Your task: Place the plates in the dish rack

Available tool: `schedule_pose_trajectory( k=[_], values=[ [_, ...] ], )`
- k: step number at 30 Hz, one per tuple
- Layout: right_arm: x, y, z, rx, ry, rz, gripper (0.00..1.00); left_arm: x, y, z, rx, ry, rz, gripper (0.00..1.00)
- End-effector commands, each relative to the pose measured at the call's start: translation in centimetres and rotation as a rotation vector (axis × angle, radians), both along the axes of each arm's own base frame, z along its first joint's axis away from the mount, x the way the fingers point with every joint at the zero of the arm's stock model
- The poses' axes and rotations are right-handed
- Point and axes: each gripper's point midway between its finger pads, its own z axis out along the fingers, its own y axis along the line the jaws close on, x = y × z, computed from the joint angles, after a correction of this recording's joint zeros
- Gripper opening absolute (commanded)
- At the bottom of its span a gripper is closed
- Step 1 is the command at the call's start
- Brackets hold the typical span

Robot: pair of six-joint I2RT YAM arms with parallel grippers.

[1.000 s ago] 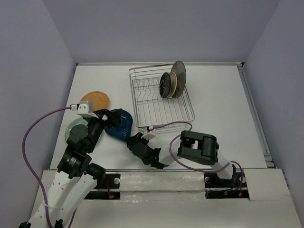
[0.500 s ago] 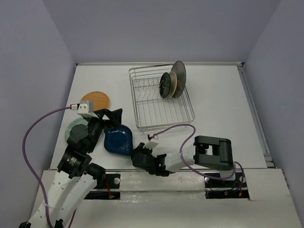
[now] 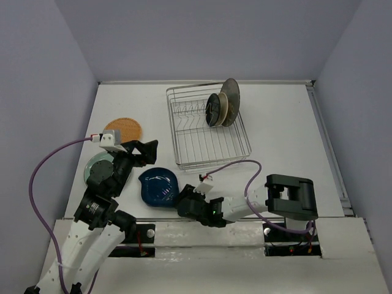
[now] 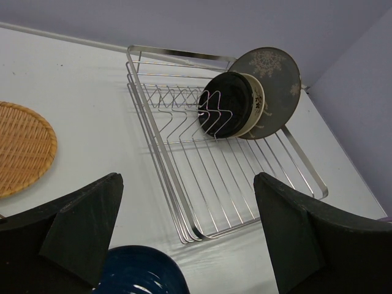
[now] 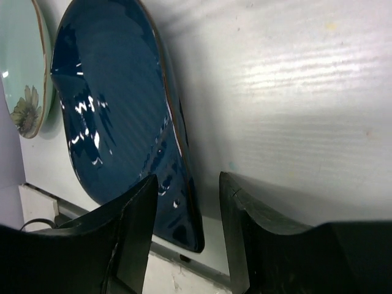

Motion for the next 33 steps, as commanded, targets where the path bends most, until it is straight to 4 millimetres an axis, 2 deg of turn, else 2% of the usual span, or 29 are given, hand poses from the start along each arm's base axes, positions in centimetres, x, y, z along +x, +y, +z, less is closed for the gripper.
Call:
schedule_pose_trajectory(
  k=[1,5,6,9,11,14,17,19,21,22,23,24,25,26,27,29,31,32,33],
  values=[
    [1.1,-2.4,-3.4,-0.233,0.004,0.093,0.50,0.2,0.0,2.4,-0.029,-0.066,-0.001,0.99],
    [1.5,-0.4,-5.3,-0.292,0.042,0.205,0.49,0.2,0.0,2.4,-0.028,-0.066,-0.001,0.99],
    [1.3,-0.6,-6.1,-0.314,0.047,0.217,0.48,0.2,0.0,2.4,-0.028,-0.066,-0.001,0.99],
    [1.2,1.2,-6.5,-0.319,0.045,0.263,0.45,0.2,0.0,2.4,-0.027,-0.068,-0.001,0.99],
    [1.1,1.4,-6.7,-0.324,0.050,0.278,0.28,0.2,0.0,2.4,-0.027,-0.068,-0.002,0.99],
    [1.1,0.7,-6.4,-0.321,0.048,0.256,0.10,0.1,-0.1,2.5,-0.028,-0.070,-0.004,0.99],
    [1.8,-0.1,-4.0,-0.335,-0.018,0.232,0.07,0.0,0.0,2.7,-0.032,-0.076,-0.002,0.99],
    [1.4,-0.8,-1.3,-0.375,-0.075,0.257,0.07,-0.1,0.1,2.7,-0.032,-0.079,-0.001,0.99],
    [2.3,-1.6,1.6,-0.430,-0.147,0.230,0.07,-0.1,0.2,2.8,-0.034,-0.082,0.002,0.99],
    [2.1,-1.5,3.0,-0.439,-0.176,0.236,0.07,-0.1,0.4,2.9,-0.034,-0.083,0.013,0.99],
    [2.6,-2.6,5.0,-0.477,-0.213,0.224,0.07,-0.1,0.6,3.0,-0.035,-0.088,0.021,0.99],
    [3.0,-2.9,6.4,-0.486,-0.237,0.216,0.07,-0.1,0.8,3.1,-0.034,-0.088,0.031,0.99],
    [3.4,-2.7,8.3,-0.476,-0.266,0.205,0.07,0.0,1.4,3.2,-0.034,-0.091,0.065,0.99],
    [3.9,-3.8,10.1,-0.515,-0.305,0.194,0.07,-0.2,1.8,3.4,-0.039,-0.099,0.083,0.99],
    [4.2,-3.7,12.0,-0.506,-0.327,0.182,0.07,-0.2,2.6,3.6,-0.044,-0.106,0.123,0.99],
    [4.6,-4.5,14.2,-0.537,-0.369,0.174,0.07,-0.4,3.4,4.0,-0.053,-0.120,0.162,0.99],
    [5.4,-6.2,16.9,-0.582,-0.418,0.125,0.07,-0.7,4.4,4.4,-0.069,-0.136,0.201,0.99],
    [6.8,-7.3,19.1,-0.613,-0.464,0.070,0.07,-1.0,4.6,4.7,-0.078,-0.147,0.209,0.99],
    [7.4,-8.7,20.3,-0.643,-0.477,0.039,0.07,-1.0,4.9,4.8,-0.083,-0.150,0.220,0.99]
  ],
)
